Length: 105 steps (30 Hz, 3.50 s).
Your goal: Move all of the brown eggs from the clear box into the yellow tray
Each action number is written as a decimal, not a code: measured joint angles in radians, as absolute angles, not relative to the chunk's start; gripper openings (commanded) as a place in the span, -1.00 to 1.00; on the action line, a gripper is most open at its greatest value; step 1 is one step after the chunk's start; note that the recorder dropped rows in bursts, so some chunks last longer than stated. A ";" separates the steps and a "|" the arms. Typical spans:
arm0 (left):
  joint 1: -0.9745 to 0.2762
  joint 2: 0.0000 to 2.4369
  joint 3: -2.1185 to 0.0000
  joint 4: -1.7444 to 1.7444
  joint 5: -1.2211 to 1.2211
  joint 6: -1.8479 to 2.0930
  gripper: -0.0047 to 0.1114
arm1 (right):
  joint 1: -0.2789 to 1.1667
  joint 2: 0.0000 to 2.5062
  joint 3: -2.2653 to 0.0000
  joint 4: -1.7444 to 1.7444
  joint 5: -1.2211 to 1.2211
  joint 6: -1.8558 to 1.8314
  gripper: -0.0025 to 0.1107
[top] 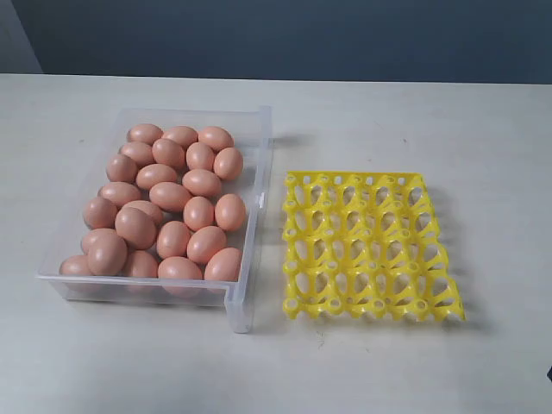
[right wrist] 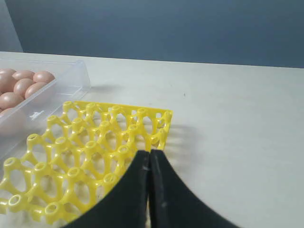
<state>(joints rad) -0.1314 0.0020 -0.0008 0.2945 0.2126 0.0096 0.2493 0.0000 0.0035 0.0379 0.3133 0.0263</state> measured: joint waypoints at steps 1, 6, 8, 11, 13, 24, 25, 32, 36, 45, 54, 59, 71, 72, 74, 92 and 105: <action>-0.131 0.002 -0.001 0.295 0.213 0.010 -0.91 | 0.249 0.000 0.003 0.038 0.313 0.026 -0.93; -0.131 0.002 -0.001 0.305 0.213 0.010 -0.91 | 0.249 0.000 0.003 0.038 0.313 0.026 -0.93; -0.131 0.002 -0.001 0.317 0.213 0.010 -0.91 | 0.249 0.000 0.003 0.038 0.313 0.026 -0.93; -0.131 0.002 -0.001 0.296 0.203 -0.011 -0.91 | 0.249 0.000 0.003 0.038 0.313 0.026 -0.93; -0.131 0.002 -0.001 0.126 0.133 -0.129 -0.91 | 0.249 0.000 0.003 0.038 0.313 0.026 -0.93; -0.131 0.002 -0.001 -0.369 -0.240 -0.305 -0.91 | 0.249 0.000 0.003 0.038 0.315 0.026 -0.93; -0.131 0.002 -0.001 -0.371 -0.231 -0.313 -0.91 | 0.249 0.000 0.003 0.038 0.315 0.026 -0.93; -0.131 0.041 -0.127 -0.257 0.080 -0.351 -0.91 | 0.249 0.000 0.003 0.038 0.315 0.026 -0.93; -0.131 0.347 -0.351 -0.277 0.321 -0.119 -0.91 | 0.249 0.000 0.003 0.038 0.315 0.026 -0.93; -0.131 1.069 -0.805 -0.549 0.656 0.526 -0.22 | 0.249 0.000 0.003 0.038 0.315 0.026 -0.93; -0.131 1.365 -0.866 -0.493 0.738 0.455 0.15 | 0.249 0.000 0.003 0.038 0.315 0.026 -0.93; -0.131 1.439 -0.866 -0.488 0.693 0.408 0.37 | 0.249 0.000 0.003 0.038 0.315 0.026 -0.93; -0.131 1.613 -0.871 -0.438 0.586 0.201 0.27 | 0.249 0.000 0.003 0.038 0.317 0.026 -0.93; -0.131 1.624 -0.871 -0.438 0.572 0.193 0.27 | 0.249 0.000 0.003 0.038 0.317 0.026 -0.93; -0.131 1.642 -0.871 -0.436 0.551 0.181 0.27 | 0.249 0.000 0.003 0.038 0.317 0.026 -0.93; -0.131 1.730 -0.909 -0.500 0.616 0.240 -0.39 | 0.249 0.000 0.003 0.038 0.317 0.026 -0.93; -0.131 1.730 -0.999 -0.498 0.703 0.278 -0.91 | 0.249 0.000 0.003 0.038 0.317 0.026 -0.93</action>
<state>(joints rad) -0.1314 1.7297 -0.9992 -0.4978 0.7028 0.2776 0.2493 0.0000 0.0035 0.0379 0.3169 0.0263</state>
